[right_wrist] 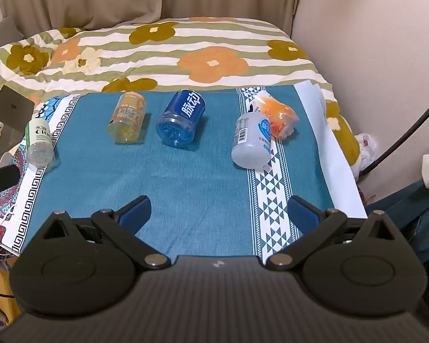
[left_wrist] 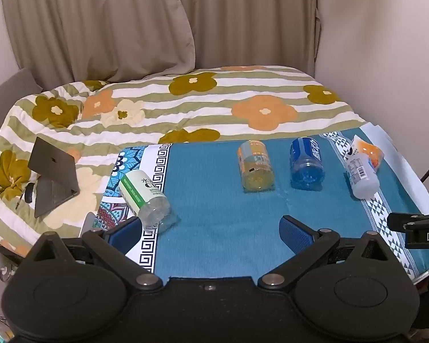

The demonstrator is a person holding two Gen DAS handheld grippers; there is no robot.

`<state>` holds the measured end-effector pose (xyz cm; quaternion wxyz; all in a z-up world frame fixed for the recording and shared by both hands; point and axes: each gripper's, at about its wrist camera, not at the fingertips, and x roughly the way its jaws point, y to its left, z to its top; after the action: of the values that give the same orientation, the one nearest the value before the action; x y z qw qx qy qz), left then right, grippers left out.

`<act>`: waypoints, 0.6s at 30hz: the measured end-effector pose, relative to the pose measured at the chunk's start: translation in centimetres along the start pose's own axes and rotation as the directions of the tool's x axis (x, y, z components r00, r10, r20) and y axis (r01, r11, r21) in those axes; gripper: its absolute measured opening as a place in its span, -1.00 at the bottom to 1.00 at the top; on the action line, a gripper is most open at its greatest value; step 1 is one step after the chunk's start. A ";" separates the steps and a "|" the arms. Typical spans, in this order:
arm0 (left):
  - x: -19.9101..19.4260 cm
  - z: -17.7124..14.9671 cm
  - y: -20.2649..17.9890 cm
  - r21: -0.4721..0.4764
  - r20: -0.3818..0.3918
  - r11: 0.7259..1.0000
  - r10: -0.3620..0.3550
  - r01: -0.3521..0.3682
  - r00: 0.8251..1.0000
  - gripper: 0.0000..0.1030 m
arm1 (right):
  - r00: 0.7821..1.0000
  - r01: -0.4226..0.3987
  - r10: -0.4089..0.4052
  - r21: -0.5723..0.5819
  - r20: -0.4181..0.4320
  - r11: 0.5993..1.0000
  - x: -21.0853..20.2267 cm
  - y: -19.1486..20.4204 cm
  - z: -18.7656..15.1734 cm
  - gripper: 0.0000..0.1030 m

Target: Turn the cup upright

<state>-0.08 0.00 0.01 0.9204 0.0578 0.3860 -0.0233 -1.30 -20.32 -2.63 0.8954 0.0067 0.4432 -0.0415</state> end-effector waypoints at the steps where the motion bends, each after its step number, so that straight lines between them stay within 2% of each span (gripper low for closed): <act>1: 0.0 0.0 0.0 -0.002 -0.001 1.000 -0.002 0.002 1.000 1.00 | 1.000 0.000 0.000 0.000 -0.001 1.000 0.0 0.0 0.0 1.00; 6: -0.1 0.0 -0.1 0.007 -0.008 1.000 0.003 -0.003 1.000 1.00 | 1.000 0.002 -0.002 0.000 -0.002 1.000 0.0 -0.1 -0.1 1.00; 11: -0.9 0.3 1.4 -0.003 -0.002 1.000 -0.006 0.006 1.000 1.00 | 1.000 0.000 0.000 -0.001 -0.002 1.000 0.1 -0.1 -0.1 1.00; 18: -0.1 0.0 0.1 -0.013 -0.003 1.000 0.011 -0.011 1.000 1.00 | 1.000 -0.003 0.003 0.002 -0.005 1.000 0.1 -0.2 -0.2 1.00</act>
<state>-0.21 0.08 0.09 0.9202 0.0541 0.3873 -0.0155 -1.40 -20.51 -2.78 0.8945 0.0082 0.4452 -0.0407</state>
